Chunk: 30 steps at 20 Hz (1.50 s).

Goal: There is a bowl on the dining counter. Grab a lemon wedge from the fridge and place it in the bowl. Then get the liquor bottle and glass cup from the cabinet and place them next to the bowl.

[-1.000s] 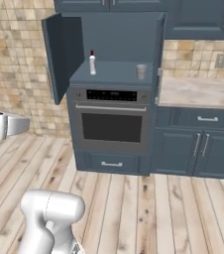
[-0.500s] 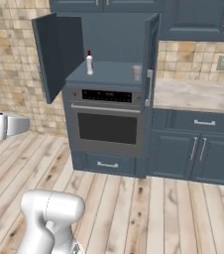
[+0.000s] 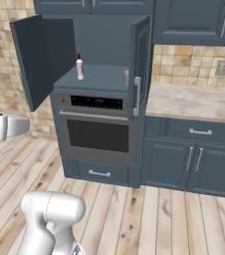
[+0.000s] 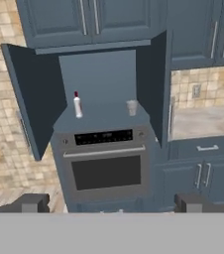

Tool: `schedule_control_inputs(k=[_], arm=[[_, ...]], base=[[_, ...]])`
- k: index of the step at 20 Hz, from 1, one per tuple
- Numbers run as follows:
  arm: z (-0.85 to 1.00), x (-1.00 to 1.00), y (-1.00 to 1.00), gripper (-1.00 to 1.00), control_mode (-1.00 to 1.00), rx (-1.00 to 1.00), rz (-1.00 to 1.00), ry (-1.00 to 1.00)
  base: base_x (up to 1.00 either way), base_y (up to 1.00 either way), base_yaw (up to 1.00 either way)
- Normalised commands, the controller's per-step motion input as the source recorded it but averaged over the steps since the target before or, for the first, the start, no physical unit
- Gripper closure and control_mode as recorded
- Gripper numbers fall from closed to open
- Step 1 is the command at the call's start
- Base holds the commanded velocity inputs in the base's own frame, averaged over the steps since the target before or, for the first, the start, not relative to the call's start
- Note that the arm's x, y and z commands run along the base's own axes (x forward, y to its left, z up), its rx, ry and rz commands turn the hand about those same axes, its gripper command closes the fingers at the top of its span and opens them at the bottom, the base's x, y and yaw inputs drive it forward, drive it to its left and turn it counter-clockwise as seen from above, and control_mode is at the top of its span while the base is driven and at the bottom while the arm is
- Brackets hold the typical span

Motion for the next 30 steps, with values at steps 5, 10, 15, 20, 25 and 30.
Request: schedule_control_inputs(k=[5, 10, 15, 20, 25, 30], arm=[[0.0, 0.0, 0.0, -1.0, 1.0, 0.0, 0.0, 0.0], [0.0, 0.0, 0.0, -1.0, 1.0, 0.0, 0.0, 0.0], [0.0, 0.0, 0.0, -1.0, 1.0, 0.0, 0.0, 0.0], [0.0, 0.0, 0.0, -1.0, 1.0, 0.0, 0.0, 0.0], [0.0, 0.0, 0.0, -1.0, 1.0, 0.0, 0.0, 0.0], [0.0, 0.0, 0.0, -1.0, 1.0, 0.0, 0.0, 0.0]], base=[[0.78, -0.1, 0.0], [0.84, 0.0, 0.0], [0.73, 0.0, 0.0], [0.6, 0.01, -0.04], [0.48, 0.15, -0.15], [0.51, 0.1, -0.16]])
